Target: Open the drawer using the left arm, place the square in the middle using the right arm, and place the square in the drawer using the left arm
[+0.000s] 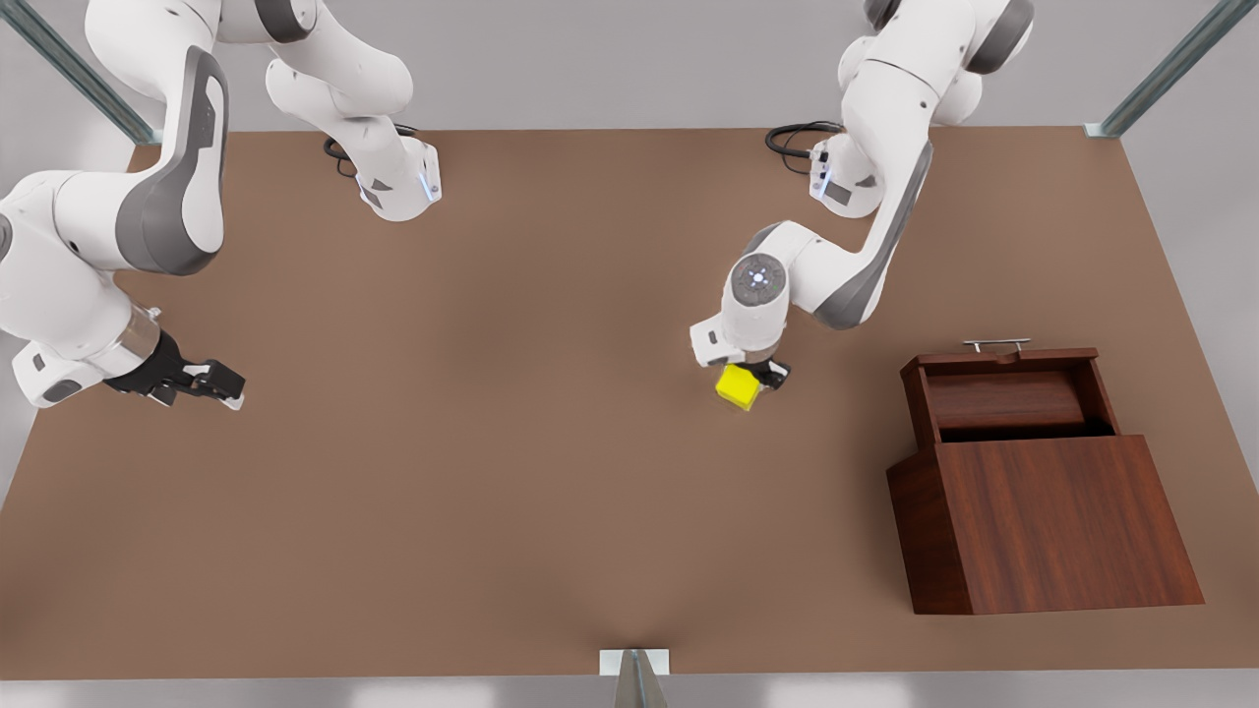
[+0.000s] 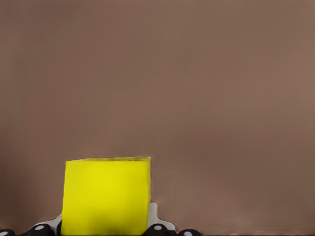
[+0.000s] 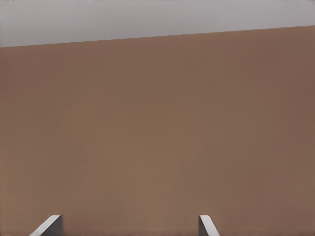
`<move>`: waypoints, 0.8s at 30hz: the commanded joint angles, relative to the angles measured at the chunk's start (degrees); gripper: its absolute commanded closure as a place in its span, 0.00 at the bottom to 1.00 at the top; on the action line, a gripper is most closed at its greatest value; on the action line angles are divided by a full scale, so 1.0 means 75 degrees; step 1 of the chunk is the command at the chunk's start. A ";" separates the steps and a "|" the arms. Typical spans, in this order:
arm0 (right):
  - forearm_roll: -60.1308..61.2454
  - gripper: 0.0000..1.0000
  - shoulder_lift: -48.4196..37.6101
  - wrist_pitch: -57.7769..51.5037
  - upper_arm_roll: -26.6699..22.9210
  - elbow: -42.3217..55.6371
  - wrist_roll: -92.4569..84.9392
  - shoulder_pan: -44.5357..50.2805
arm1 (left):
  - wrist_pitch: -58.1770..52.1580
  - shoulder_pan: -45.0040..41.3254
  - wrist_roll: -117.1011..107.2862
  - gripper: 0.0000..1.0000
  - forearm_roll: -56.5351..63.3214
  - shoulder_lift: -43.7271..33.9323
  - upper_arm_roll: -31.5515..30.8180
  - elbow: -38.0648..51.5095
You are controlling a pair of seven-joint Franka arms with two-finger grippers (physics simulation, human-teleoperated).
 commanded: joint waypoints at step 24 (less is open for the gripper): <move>0.0000 0.00 0.0012 0.0000 0.0011 0.0007 0.0000 0.0001 | -0.1217 0.0100 0.6898 0.26 -0.1270 -0.0469 0.4987 -0.0002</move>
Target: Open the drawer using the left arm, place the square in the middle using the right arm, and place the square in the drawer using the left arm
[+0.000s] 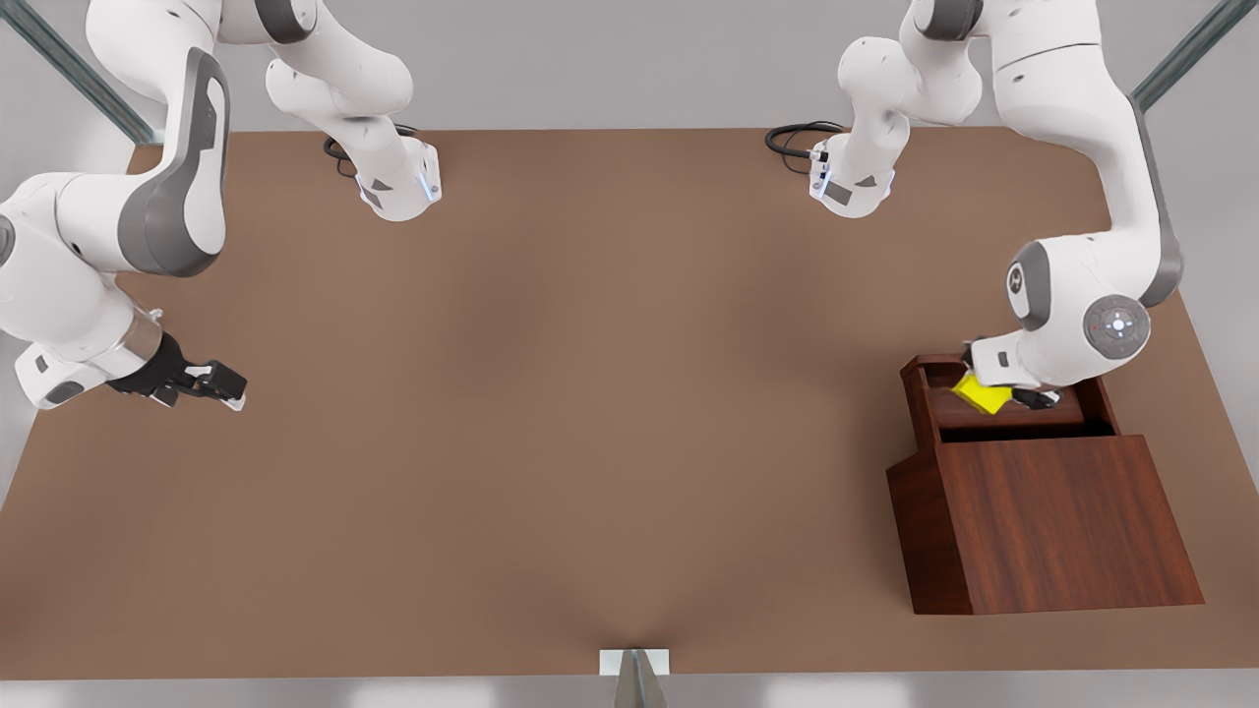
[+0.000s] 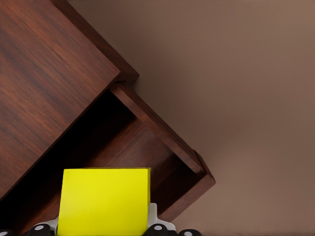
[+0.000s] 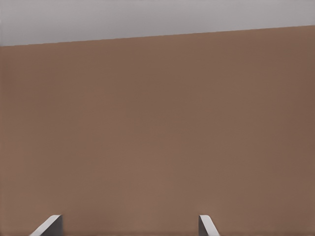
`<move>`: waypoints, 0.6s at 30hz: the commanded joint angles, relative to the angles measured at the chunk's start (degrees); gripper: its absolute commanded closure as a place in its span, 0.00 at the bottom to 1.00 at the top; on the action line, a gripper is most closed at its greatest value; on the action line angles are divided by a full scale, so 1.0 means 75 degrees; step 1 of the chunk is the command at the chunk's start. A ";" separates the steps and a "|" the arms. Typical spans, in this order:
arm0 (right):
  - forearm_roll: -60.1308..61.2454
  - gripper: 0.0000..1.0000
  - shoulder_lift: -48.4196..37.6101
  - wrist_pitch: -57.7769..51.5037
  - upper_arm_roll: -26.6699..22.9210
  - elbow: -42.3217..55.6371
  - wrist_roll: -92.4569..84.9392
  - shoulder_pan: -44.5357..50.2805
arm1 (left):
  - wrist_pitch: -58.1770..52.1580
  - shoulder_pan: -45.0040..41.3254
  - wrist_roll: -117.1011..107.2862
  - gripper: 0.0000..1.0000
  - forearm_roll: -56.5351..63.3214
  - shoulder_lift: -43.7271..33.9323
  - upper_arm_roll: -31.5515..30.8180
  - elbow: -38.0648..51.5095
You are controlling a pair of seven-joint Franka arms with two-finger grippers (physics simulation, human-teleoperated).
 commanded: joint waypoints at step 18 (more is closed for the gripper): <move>0.0012 0.00 -0.0001 0.0000 0.0000 0.0000 0.0000 -0.0014 | -0.0675 0.0889 -0.5659 0.00 -0.0298 -0.0191 -0.2024 0.2320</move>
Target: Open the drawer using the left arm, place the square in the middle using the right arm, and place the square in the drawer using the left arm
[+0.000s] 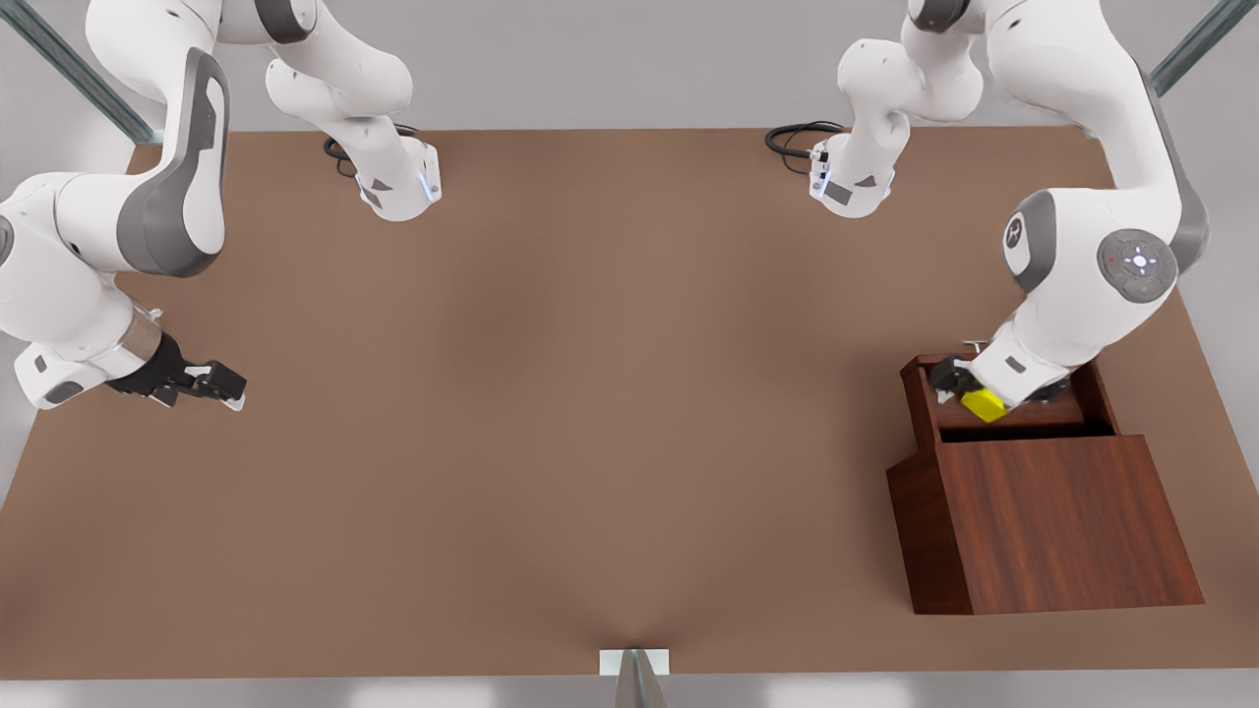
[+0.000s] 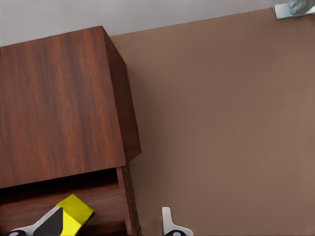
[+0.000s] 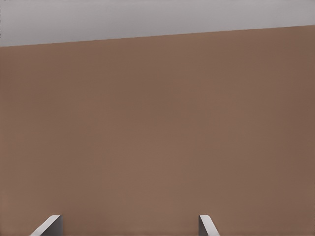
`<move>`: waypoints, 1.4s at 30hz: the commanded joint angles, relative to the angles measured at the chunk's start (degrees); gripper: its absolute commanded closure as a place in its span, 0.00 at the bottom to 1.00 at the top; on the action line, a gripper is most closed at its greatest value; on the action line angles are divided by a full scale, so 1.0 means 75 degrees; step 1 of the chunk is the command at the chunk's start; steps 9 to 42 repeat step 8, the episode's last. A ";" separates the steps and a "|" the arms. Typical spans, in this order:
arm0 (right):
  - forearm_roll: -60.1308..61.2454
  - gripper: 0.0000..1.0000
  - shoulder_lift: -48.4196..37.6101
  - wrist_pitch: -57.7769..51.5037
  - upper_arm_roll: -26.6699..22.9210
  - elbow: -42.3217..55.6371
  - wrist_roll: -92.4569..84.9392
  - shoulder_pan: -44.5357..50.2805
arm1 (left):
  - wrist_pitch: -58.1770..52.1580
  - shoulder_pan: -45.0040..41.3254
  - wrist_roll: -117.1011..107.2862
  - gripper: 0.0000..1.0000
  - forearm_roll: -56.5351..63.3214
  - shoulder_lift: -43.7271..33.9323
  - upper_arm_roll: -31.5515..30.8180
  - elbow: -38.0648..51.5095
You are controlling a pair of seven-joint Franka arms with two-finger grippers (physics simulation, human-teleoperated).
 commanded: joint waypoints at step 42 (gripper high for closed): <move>0.0000 0.00 0.0011 0.0000 0.0000 -0.0012 0.0000 -0.0003 | 0.0048 0.1441 -0.0950 0.00 0.0822 -0.0167 -0.1982 0.0006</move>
